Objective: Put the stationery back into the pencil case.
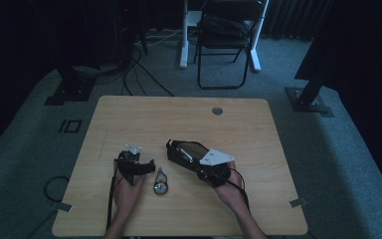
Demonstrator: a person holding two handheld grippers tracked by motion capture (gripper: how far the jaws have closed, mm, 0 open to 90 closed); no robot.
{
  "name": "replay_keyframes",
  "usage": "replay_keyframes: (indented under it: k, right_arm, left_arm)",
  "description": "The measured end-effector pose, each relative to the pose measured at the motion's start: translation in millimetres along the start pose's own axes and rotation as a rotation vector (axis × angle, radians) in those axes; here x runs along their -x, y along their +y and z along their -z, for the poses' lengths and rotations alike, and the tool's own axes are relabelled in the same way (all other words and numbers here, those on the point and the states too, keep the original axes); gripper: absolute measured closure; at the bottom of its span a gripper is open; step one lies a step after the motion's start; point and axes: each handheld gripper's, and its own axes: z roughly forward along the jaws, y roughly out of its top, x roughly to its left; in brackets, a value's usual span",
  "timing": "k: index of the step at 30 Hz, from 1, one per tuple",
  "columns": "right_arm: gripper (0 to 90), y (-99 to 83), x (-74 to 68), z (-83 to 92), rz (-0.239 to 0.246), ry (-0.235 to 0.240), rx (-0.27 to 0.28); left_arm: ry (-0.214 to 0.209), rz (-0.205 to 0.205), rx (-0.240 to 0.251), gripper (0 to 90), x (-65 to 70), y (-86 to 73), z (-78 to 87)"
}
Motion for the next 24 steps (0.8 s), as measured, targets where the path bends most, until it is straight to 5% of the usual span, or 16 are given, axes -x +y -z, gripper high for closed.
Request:
replay_keyframes:
  k: [24]
  right_arm:
    - [79.7, 3.7, 17.0, -9.1, -0.034, -0.009, 0.004]
  left_arm:
    - [0.000, -0.001, -0.001, 1.5, 0.0, 0.0, 0.0]
